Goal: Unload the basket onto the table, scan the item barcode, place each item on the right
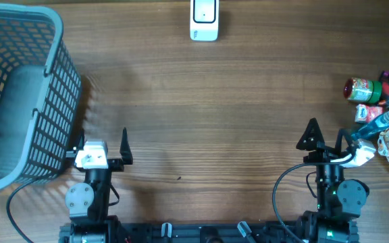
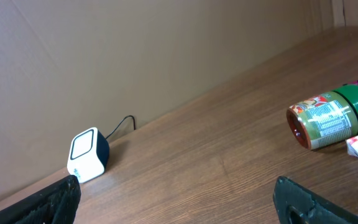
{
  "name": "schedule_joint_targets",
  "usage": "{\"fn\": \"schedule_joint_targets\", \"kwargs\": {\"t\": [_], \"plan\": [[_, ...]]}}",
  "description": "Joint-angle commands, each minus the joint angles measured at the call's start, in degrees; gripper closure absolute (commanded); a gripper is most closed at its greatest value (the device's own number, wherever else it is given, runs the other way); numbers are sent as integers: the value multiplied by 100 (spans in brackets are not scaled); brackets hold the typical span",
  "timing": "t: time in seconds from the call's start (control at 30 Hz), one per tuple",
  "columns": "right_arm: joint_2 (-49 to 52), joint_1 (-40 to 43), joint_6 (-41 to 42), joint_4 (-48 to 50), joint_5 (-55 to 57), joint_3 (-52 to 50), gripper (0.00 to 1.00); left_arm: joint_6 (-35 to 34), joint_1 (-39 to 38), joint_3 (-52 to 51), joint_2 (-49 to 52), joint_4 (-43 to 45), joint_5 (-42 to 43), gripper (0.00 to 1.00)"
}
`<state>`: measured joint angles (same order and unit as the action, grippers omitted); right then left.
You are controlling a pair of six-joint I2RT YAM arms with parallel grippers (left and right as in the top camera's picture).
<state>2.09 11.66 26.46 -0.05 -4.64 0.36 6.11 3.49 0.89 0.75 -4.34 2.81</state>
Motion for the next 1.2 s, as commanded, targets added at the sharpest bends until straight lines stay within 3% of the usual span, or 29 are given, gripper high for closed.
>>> {"fn": "schedule_joint_targets", "kwargs": {"t": [0.0, 0.37, 0.47, 0.63, 0.83, 1.17], "plan": [[9, 20, -81, 13, 76, -4, 0, -57, -11, -57, -39, 2, -96, 0], [-195, 17, -66, 42, 293, -7, 0, -57, -11, -57, -39, 2, -96, 0], [-195, -205, 647, 22, 295, -7, 0, -57, -11, -57, -39, 2, -96, 0], [-195, -330, -529, 4, 153, -9, 0, -57, -11, -57, -39, 2, -96, 0], [-195, -334, -1106, 4, 76, -11, 0, -57, -11, -57, -37, 2, -96, 0], [-188, -334, -1126, 15, 76, -7, 0, -57, -11, -57, -37, 2, -96, 0]]}}
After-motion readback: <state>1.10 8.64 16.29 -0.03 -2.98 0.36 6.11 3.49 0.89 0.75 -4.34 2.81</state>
